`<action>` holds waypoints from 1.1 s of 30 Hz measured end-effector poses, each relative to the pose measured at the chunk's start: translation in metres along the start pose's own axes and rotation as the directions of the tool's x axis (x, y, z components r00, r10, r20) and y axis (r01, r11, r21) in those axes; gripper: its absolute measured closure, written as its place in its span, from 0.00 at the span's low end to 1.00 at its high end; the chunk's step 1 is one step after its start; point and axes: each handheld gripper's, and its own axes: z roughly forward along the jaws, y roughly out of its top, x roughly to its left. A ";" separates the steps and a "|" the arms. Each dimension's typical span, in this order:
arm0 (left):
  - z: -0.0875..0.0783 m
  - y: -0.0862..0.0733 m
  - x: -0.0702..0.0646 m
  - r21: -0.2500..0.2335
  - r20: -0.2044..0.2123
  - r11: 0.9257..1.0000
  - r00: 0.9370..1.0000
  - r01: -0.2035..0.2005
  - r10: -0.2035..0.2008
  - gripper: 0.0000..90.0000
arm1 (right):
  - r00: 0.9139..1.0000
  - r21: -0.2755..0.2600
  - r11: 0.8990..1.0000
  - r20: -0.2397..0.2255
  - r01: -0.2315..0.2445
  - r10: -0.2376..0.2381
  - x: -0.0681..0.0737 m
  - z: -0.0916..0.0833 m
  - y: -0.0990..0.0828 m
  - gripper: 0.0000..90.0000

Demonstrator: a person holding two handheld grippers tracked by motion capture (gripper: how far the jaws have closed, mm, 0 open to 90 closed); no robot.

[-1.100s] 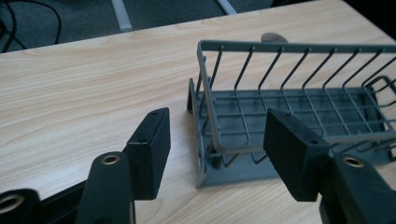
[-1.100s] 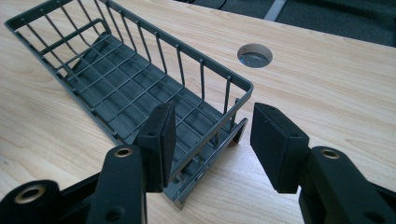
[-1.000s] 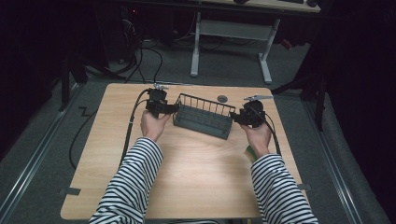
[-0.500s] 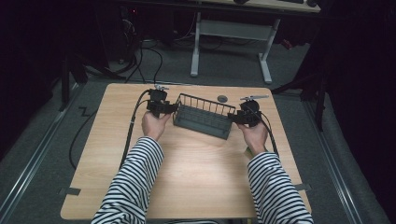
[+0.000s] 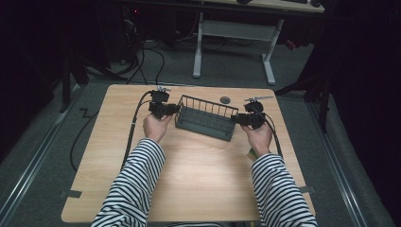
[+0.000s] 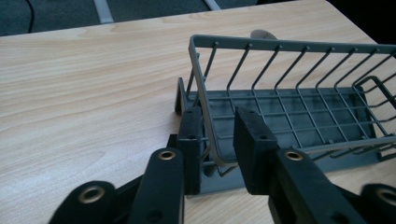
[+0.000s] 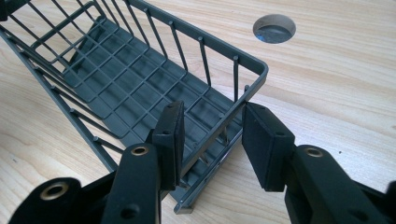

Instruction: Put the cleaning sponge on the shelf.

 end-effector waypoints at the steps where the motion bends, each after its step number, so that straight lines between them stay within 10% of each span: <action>1: 0.001 0.001 -0.004 0.020 -0.018 0.999 0.999 -0.029 0.030 0.86 | 1.000 0.005 1.000 -0.002 0.002 -0.002 0.000 0.000 0.000 0.67; 33: -0.036 -0.037 -0.011 0.017 0.082 0.998 0.995 -0.058 0.056 0.89 | 0.995 0.101 0.990 -0.027 0.095 -0.092 0.022 -0.019 -0.022 0.68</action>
